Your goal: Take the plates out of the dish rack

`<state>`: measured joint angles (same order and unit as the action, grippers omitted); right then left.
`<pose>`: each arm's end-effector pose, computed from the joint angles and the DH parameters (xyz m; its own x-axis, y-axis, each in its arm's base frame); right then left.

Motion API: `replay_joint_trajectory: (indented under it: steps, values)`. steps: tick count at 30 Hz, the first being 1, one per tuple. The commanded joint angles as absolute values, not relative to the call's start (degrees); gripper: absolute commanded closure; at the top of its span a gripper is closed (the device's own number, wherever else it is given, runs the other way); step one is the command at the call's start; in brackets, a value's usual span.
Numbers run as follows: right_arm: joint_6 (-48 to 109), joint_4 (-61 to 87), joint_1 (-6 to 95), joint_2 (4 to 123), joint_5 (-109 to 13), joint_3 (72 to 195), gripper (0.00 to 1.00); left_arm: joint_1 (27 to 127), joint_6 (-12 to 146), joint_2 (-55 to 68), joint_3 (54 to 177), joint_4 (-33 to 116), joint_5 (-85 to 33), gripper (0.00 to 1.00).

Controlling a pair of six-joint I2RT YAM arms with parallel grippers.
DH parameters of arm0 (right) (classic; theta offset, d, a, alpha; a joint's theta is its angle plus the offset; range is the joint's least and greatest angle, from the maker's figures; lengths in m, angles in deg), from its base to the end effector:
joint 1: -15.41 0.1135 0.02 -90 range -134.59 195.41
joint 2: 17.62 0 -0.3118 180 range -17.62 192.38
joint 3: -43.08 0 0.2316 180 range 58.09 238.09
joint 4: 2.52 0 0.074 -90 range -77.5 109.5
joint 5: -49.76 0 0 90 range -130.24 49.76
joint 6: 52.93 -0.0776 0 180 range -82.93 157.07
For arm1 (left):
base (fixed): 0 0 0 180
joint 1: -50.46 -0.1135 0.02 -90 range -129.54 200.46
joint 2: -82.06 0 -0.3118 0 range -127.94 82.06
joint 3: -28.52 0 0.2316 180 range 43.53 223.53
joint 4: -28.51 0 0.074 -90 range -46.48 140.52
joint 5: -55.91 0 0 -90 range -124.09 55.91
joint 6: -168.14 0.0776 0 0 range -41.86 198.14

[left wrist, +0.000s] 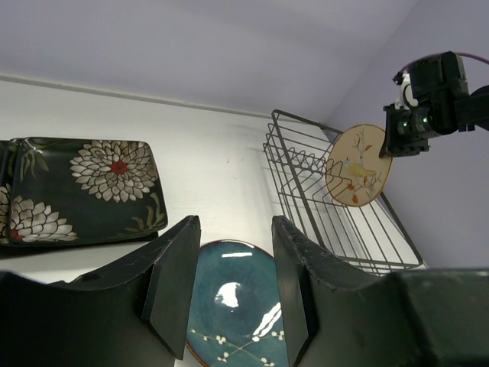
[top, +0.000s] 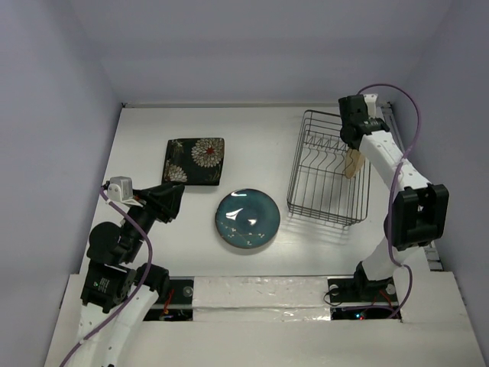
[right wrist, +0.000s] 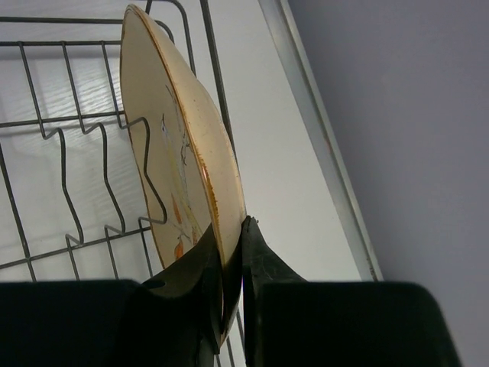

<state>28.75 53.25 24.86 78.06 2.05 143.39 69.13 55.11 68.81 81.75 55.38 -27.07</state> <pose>0.3678 0.0083 0.3401 -0.7173 -0.0109 -0.6966 0.4030 0.8091 -0.4277 0.0359 -0.0221 0.3680 0.0293 -0.4198 -0.9072 0.4802 0.8019 -0.3555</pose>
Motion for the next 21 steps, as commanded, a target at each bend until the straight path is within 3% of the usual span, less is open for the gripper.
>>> replay_joint_trajectory:
  steps: [1,14,17,21]
  values:
    - [32.4,53.6,26.5,72.7,9.6,150.1,1.00,70.0,55.2,69.1,81.6,53.2,-27.4,0.61]
    - [30.7,56.2,34.9,64.3,13.1,157.3,1.00,70.0,55.0,68.4,81.6,53.3,-27.9,0.60]
    - [29.3,53.3,39.1,58.2,5.7,156.5,1.00,70.0,55.0,68.2,81.6,53.4,-28.1,0.60]
    - [24.3,45.1,43.3,49.1,-10.3,144.9,1.00,70.0,54.9,67.6,81.6,53.5,-28.6,0.60]
